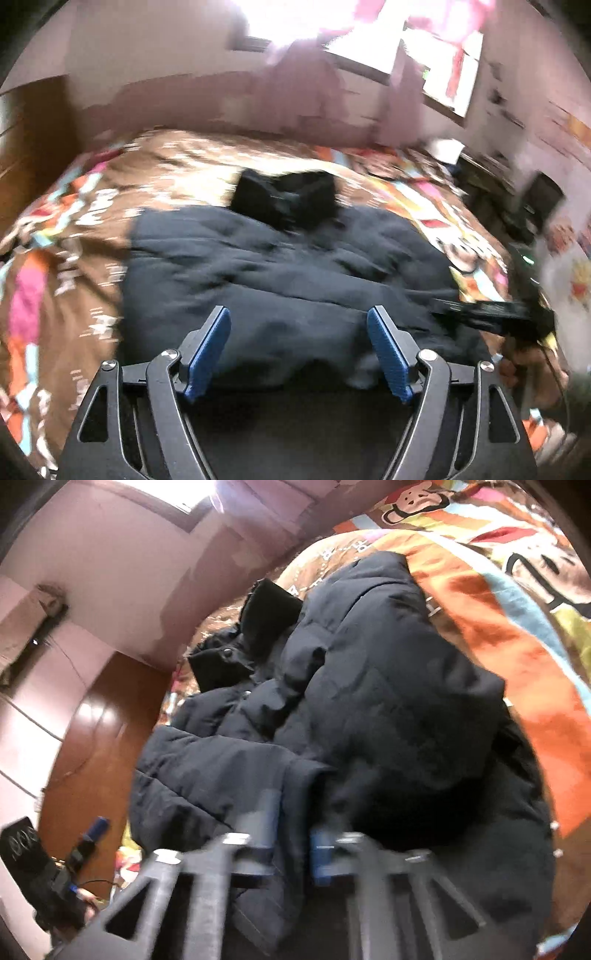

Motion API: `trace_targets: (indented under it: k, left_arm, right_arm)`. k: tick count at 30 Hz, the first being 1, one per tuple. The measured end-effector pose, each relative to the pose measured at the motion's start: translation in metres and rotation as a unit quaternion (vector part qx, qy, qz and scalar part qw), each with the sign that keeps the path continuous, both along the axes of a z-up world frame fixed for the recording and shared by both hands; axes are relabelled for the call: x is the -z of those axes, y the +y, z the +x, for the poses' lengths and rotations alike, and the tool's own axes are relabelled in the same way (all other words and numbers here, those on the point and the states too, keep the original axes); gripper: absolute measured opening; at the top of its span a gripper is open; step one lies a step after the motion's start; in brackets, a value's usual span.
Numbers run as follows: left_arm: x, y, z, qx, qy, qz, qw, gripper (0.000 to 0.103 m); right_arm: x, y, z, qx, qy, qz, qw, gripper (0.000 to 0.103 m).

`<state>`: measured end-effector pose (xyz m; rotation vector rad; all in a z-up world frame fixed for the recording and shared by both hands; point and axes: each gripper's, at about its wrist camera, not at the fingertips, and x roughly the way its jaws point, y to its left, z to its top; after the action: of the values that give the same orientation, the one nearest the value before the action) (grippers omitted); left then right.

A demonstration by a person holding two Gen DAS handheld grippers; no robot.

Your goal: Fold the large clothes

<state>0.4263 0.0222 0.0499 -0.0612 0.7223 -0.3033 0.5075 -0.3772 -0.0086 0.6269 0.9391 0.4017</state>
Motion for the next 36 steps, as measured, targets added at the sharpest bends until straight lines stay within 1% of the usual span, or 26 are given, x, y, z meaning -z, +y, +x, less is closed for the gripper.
trace_targets:
  k: [1,4,6,9,10,12,14,16,18,19,20,22,24,26,27,28,30,31,32,33,34,36]
  left_arm:
    - [-0.004,0.010,0.000,-0.013,-0.001,0.003,0.9999,0.072]
    - [-0.011,0.041,-0.003,-0.043,0.002,0.007,0.9990,0.072]
    - [-0.012,0.059,-0.003,-0.062,0.009,0.009,0.9980,0.072]
    - [-0.006,0.071,-0.003,-0.080,0.010,0.022,0.9965,0.072]
    - [-0.002,0.072,-0.003,-0.084,0.011,0.026,0.9961,0.072]
    - [0.009,0.072,0.003,-0.089,0.017,0.034,0.9953,0.072]
    - [0.015,0.070,0.011,-0.090,0.022,0.037,0.9950,0.072]
    - [0.022,0.066,0.023,-0.086,0.020,0.037,0.9954,0.072]
    - [0.028,0.058,0.037,-0.082,0.016,0.031,0.9960,0.072]
    - [0.029,0.055,0.044,-0.079,0.016,0.026,0.9964,0.072]
    - [0.032,0.051,0.052,-0.073,0.017,0.020,0.9970,0.072]
    - [0.037,0.038,0.069,-0.056,0.021,0.010,0.9982,0.072]
    - [0.042,0.027,0.079,-0.036,0.020,0.004,0.9992,0.072]
    - [0.050,0.016,0.087,-0.014,0.022,0.006,0.9996,0.072]
    - [0.057,0.007,0.091,0.003,0.028,0.014,0.9995,0.072]
    - [0.062,0.004,0.093,0.010,0.033,0.020,0.9992,0.072]
    - [0.081,-0.007,0.097,0.028,0.054,0.045,0.9971,0.072]
    - [0.090,-0.009,0.096,0.034,0.057,0.057,0.9961,0.072]
    - [0.099,-0.011,0.094,0.041,0.052,0.069,0.9955,0.072]
    - [0.107,-0.012,0.088,0.046,0.040,0.076,0.9952,0.072]
    - [0.111,-0.011,0.083,0.048,0.034,0.078,0.9952,0.072]
    - [0.119,-0.013,0.078,0.055,0.029,0.091,0.9939,0.072]
  right_arm:
    - [-0.003,-0.001,-0.001,0.001,-0.003,-0.001,1.000,0.008]
    - [-0.029,-0.005,-0.006,0.008,-0.030,-0.019,0.999,0.007]
    - [-0.051,-0.005,-0.010,0.017,-0.061,-0.046,0.997,0.007]
    - [-0.084,-0.007,-0.014,0.039,-0.115,-0.114,0.986,0.007]
    - [-0.084,-0.001,-0.012,0.045,-0.123,-0.128,0.983,0.007]
    - [-0.088,0.002,-0.012,0.060,-0.146,-0.172,0.972,0.007]
    - [-0.084,0.011,-0.006,0.060,-0.151,-0.224,0.961,0.010]
    - [-0.075,0.017,-0.001,0.065,-0.145,-0.260,0.953,0.023]
    - [-0.069,0.025,0.002,0.072,-0.155,-0.291,0.941,0.048]
    - [-0.067,0.031,0.009,0.073,-0.160,-0.296,0.939,0.052]
    - [-0.066,0.035,0.010,0.064,-0.173,-0.297,0.937,0.052]
    - [-0.063,0.048,0.022,0.040,-0.182,-0.291,0.938,0.052]
    - [-0.056,0.060,0.032,-0.010,-0.182,-0.273,0.945,0.052]
    - [-0.045,0.077,0.042,-0.064,-0.175,-0.269,0.945,0.052]
    - [-0.039,0.085,0.045,-0.082,-0.173,-0.272,0.943,0.052]
    - [-0.032,0.092,0.047,-0.100,-0.171,-0.281,0.939,0.052]
    - [-0.013,0.106,0.051,-0.136,-0.163,-0.305,0.928,0.052]
    - [-0.006,0.113,0.053,-0.143,-0.157,-0.315,0.925,0.052]
    - [0.009,0.118,0.055,-0.158,-0.143,-0.331,0.919,0.052]
    - [0.018,0.119,0.055,-0.168,-0.138,-0.337,0.916,0.052]
    - [0.024,0.119,0.055,-0.173,-0.139,-0.339,0.914,0.053]
    - [0.035,0.118,0.049,-0.180,-0.157,-0.339,0.910,0.053]
